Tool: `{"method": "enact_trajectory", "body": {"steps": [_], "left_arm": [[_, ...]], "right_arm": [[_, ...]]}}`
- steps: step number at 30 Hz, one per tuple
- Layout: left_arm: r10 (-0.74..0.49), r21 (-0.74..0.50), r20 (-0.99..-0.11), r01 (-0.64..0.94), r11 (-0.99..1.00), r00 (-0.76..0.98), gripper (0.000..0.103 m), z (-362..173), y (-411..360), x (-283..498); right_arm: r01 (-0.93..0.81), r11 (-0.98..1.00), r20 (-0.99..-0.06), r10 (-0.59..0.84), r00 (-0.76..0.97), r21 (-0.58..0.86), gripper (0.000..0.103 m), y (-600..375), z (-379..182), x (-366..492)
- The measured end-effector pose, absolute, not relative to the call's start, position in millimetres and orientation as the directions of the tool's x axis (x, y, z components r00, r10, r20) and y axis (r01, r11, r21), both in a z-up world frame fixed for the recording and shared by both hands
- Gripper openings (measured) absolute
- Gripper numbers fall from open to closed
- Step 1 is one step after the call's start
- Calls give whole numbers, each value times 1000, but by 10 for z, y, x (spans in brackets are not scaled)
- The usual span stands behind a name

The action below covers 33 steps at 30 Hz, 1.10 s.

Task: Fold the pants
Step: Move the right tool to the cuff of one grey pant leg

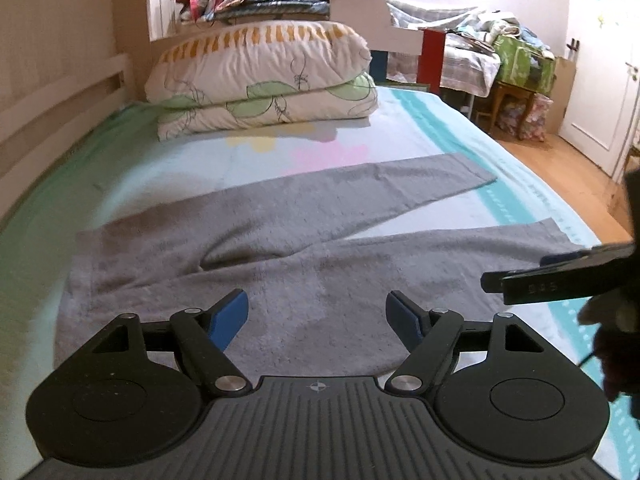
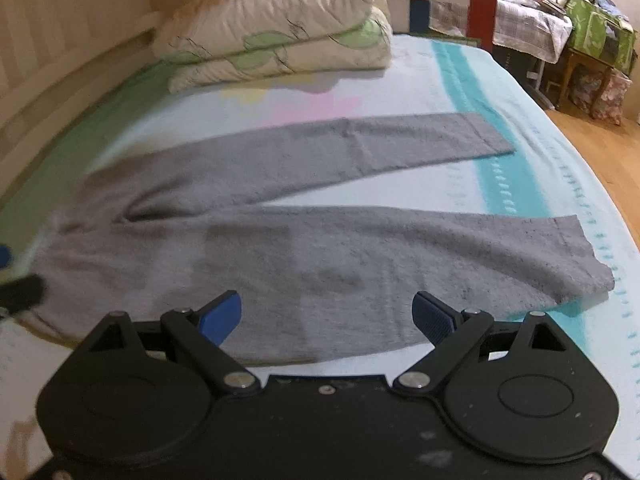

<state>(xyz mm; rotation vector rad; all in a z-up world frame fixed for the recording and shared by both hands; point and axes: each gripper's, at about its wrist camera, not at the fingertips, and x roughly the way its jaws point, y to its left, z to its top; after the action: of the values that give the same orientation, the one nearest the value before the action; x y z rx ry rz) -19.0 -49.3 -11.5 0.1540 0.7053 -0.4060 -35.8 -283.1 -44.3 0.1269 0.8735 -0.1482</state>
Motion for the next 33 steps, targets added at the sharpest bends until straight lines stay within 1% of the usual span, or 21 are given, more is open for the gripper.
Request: {"method": "enact_trajectory", "body": {"steps": [4, 9, 12, 14, 17, 19, 24, 30, 33], "left_arm": [[-294, -22, -682, 384, 923, 669, 75, -231, -418, -62], [-230, 12, -722, 344, 939, 652, 75, -459, -377, 185], [-201, 14, -780, 337, 941, 592, 75, -662, -402, 402], [-185, 32, -802, 350, 936, 568, 75, -810, -458, 546], [-155, 85, -805, 370, 925, 572, 75, -967, -574, 694], [-150, 93, -805, 372, 924, 574, 75, -1051, -622, 776], [-147, 99, -815, 384, 918, 560, 75, -1211, -776, 935], [-137, 88, -825, 365, 927, 548, 75, -1330, -839, 1042], [-130, 86, -834, 358, 930, 536, 75, -1395, -854, 1064]], "right_arm": [[247, 968, -790, -129, 599, 29, 95, -3180, -729, -158], [321, 946, -794, -234, 562, -52, 94, -3777, -919, 180], [337, 937, -780, -280, 560, -94, 93, -4259, -966, 358], [370, 921, -768, -324, 552, -123, 93, -4607, -1004, 461], [444, 886, -765, -377, 522, -133, 93, -5092, -1072, 566], [485, 866, -761, -397, 513, -126, 93, -5385, -1146, 595], [561, 827, -781, -380, 496, -47, 93, -5884, -1349, 582], [540, 842, -806, -336, 487, -25, 93, -6109, -1588, 527], [501, 865, -800, -298, 521, 4, 95, -6153, -1634, 520]]}}
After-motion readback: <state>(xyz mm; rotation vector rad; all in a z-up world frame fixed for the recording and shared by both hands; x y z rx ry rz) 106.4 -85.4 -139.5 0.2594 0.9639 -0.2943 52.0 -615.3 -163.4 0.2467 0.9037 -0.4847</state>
